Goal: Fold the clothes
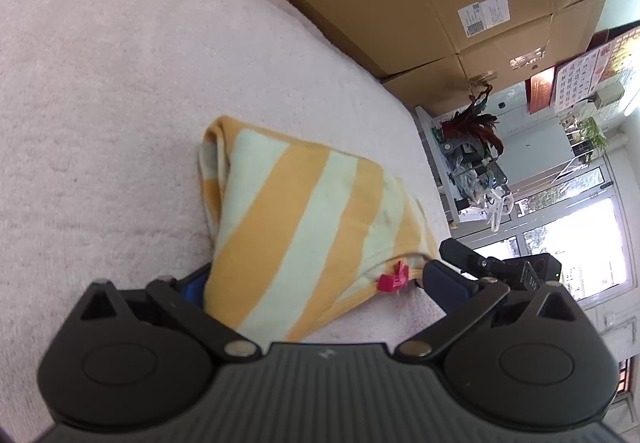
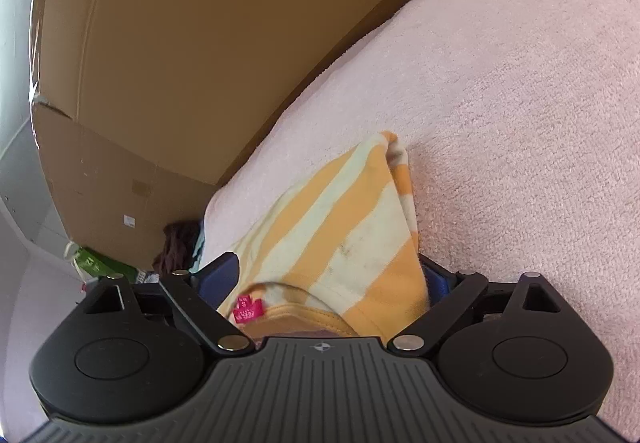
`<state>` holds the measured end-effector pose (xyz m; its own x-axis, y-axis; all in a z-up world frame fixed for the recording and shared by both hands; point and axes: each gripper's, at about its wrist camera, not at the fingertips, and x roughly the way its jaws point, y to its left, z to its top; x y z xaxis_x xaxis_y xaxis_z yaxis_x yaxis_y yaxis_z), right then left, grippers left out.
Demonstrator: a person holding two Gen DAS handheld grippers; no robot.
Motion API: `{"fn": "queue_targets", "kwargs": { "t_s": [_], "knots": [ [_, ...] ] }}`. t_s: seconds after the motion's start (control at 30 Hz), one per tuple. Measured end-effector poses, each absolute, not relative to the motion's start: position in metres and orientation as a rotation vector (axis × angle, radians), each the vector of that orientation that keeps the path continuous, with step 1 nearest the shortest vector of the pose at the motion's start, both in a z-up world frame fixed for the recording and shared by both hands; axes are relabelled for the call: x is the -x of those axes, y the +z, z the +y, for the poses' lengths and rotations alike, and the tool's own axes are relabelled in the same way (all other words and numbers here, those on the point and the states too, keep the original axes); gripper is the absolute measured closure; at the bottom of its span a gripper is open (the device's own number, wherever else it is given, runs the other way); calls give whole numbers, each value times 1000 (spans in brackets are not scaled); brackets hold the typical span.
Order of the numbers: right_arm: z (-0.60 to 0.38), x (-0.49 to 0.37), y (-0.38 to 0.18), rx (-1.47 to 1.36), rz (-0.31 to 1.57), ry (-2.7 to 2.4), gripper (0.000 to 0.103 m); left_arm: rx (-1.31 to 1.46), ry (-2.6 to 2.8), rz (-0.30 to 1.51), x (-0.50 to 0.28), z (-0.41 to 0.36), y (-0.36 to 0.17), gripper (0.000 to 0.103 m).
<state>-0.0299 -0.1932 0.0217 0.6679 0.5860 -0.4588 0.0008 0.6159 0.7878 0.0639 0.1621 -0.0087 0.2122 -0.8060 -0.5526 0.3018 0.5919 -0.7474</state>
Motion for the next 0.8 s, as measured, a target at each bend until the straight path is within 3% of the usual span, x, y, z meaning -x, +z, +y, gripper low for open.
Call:
{"fn": "queue_targets", "kwargs": {
  "t_s": [0.07,0.13,0.2,0.6,0.8],
  "knots": [
    [-196,33,19,-839,774,366,27,525,-828,1074,-62,158,-8,1],
    [-203,35,14,-856,768,354,45,515,-832,1037,-58,157,-10,1],
    [-211,38,8,-875,753,358,54,516,-833,998,-54,158,-12,2],
    [-201,54,7,-759,626,349,56,591,-794,775,-28,163,-23,7],
    [-197,59,0,-789,555,337,59,655,-730,710,-20,161,-30,36]
  ]
}}
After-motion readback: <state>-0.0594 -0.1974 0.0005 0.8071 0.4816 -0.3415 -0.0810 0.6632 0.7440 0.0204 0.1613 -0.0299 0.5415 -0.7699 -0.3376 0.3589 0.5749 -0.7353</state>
